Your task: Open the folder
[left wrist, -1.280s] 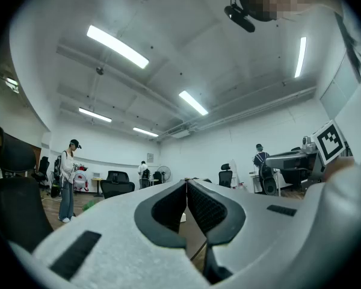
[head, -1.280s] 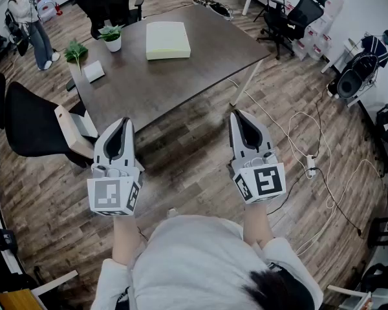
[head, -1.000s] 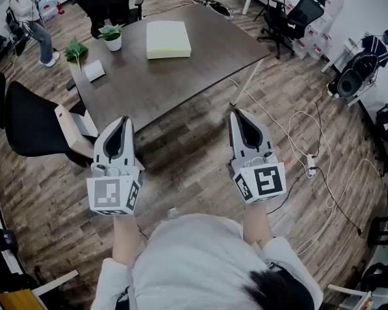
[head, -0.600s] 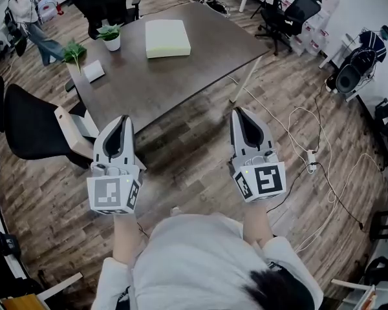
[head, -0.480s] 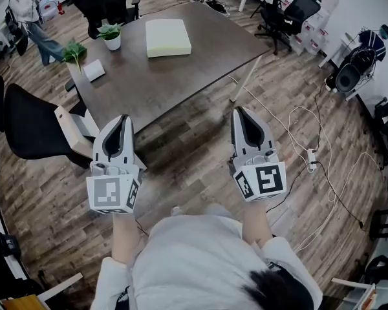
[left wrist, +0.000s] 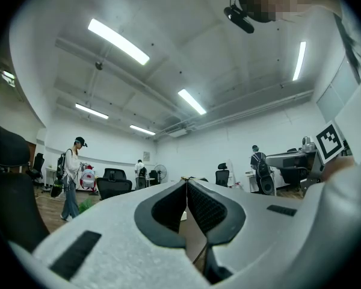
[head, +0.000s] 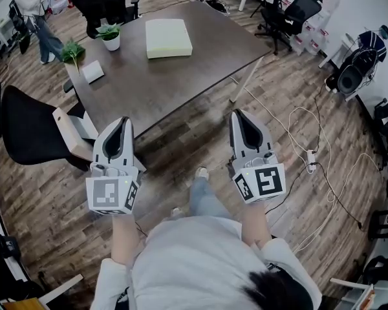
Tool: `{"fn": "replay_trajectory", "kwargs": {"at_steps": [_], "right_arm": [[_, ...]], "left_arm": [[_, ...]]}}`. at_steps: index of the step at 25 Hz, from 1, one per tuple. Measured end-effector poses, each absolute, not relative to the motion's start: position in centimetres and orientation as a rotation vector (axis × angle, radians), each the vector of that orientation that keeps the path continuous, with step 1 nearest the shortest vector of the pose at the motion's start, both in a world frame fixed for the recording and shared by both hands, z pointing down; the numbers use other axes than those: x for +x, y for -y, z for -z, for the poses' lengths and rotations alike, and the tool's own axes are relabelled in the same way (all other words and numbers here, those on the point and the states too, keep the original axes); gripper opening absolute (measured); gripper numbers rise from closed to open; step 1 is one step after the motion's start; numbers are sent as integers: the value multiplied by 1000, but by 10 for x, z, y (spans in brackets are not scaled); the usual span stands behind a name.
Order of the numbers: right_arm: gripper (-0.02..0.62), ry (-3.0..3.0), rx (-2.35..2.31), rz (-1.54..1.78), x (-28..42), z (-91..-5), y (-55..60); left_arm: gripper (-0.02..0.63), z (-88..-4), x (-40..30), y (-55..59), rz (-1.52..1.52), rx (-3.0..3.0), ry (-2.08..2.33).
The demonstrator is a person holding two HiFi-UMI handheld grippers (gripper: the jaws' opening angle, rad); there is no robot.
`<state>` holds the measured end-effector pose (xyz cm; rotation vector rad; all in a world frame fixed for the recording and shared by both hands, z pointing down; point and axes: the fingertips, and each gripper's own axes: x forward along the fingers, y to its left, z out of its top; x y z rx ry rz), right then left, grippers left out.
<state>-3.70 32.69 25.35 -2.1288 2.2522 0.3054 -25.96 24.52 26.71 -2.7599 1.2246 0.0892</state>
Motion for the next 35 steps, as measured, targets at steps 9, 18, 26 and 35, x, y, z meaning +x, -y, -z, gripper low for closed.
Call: {"fn": "replay_trajectory", "kwargs": {"at_steps": [9,18,26,35], "right_arm": [[15,-2275,-2081,-296,-6,-254,-271],[15,-2323,-2008,-328,34,-242,-194],[15,-2346,-1961,-332,73,-239,-141],[15,-2365,-1929,-311,119,-244,-105]], "left_arm": [[9,-261,-231,-196,-102,-2744,-1255],[9,-249,-189,-131,-111,-2709,-1295],[10,-246,-148,-86,-96,-2684,-1321],[9,-241,-97,-51,-107,-2661,-1323]]}}
